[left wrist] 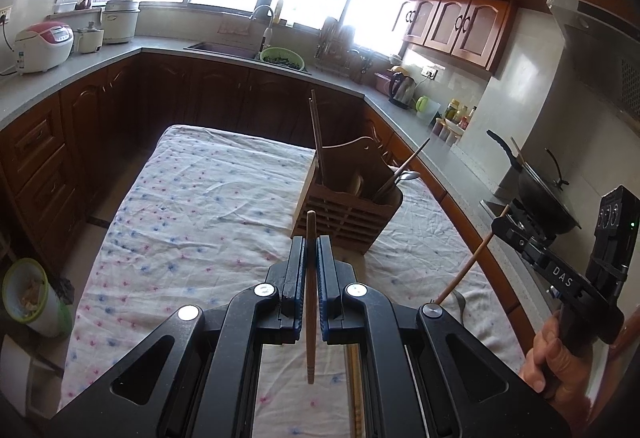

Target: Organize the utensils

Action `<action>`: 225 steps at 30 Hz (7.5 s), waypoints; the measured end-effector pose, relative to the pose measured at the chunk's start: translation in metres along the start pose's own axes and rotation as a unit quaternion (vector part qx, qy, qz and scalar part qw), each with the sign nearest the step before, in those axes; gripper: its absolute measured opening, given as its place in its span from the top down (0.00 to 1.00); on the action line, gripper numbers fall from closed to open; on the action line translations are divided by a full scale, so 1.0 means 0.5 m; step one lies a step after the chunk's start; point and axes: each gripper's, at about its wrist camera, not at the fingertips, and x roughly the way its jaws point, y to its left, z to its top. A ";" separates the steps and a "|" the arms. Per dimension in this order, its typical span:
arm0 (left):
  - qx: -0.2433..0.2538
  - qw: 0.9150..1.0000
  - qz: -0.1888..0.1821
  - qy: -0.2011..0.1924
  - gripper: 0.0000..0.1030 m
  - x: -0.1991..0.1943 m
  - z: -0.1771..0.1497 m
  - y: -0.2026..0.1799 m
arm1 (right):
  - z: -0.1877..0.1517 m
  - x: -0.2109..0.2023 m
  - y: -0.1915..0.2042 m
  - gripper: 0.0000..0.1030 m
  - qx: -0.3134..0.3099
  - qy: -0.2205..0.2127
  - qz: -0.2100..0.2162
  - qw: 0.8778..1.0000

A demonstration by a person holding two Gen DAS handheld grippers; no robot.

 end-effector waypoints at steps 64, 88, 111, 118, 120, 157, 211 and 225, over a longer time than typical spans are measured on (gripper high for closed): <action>-0.032 0.997 0.008 -0.074 0.95 0.393 0.218 -0.007 | 0.108 0.250 -0.175 0.95 0.117 -0.109 -0.050 0.986; -0.032 0.999 0.010 -0.034 0.95 0.421 0.235 -0.002 | 0.130 0.274 -0.178 0.95 0.128 -0.074 -0.044 0.988; -0.036 0.998 0.041 -0.032 0.21 0.400 0.202 0.006 | 0.133 0.249 -0.197 0.31 0.142 -0.083 -0.043 0.986; -0.039 0.998 0.053 -0.024 0.13 0.381 0.180 0.014 | 0.124 0.248 -0.194 0.21 0.143 -0.076 -0.031 0.986; -0.037 0.998 0.054 -0.018 0.12 0.374 0.174 0.015 | 0.120 0.245 -0.189 0.18 0.141 -0.075 -0.027 0.987; 0.081 0.985 0.120 -0.096 0.00 0.001 -0.086 -0.071 | -0.057 -0.090 -0.039 0.00 -0.037 -0.123 -0.027 0.991; 0.099 0.971 0.178 -0.128 0.00 -0.084 -0.335 -0.081 | -0.347 -0.199 -0.039 0.00 -0.039 -0.158 -0.080 0.983; 0.095 0.972 0.174 -0.126 0.00 -0.085 -0.336 -0.081 | -0.348 -0.199 -0.027 0.00 -0.045 -0.157 -0.079 0.983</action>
